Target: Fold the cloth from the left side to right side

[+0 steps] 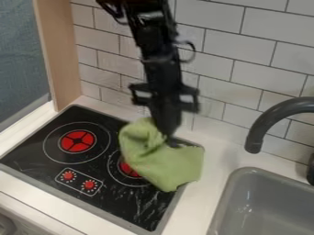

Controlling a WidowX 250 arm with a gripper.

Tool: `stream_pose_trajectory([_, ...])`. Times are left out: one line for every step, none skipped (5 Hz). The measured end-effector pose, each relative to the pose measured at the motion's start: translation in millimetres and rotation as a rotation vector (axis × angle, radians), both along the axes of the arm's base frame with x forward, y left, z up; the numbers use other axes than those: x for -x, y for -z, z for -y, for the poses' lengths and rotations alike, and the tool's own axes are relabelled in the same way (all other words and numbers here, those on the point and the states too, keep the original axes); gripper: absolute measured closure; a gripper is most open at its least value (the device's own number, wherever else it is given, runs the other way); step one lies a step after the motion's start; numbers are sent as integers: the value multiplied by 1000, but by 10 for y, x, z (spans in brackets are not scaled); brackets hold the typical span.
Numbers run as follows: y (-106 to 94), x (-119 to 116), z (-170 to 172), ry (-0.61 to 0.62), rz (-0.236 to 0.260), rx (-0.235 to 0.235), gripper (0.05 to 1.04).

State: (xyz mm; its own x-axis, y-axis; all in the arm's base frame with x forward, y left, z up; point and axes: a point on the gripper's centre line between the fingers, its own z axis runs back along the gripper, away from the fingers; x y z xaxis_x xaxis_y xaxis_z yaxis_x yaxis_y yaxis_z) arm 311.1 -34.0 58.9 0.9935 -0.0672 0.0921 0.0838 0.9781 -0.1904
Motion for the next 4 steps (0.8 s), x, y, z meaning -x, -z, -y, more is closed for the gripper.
stream_pose_trajectory([190, -8, 14, -11, -33, -21, 1025])
stream_pose_trajectory([345, -39, -3, -23, -49, -38, 1025])
stream_pose_trajectory([455, -85, -50, -38, -33, -70, 1025])
stream_pose_trajectory([547, -83, -14, -16, -13, -96, 1025])
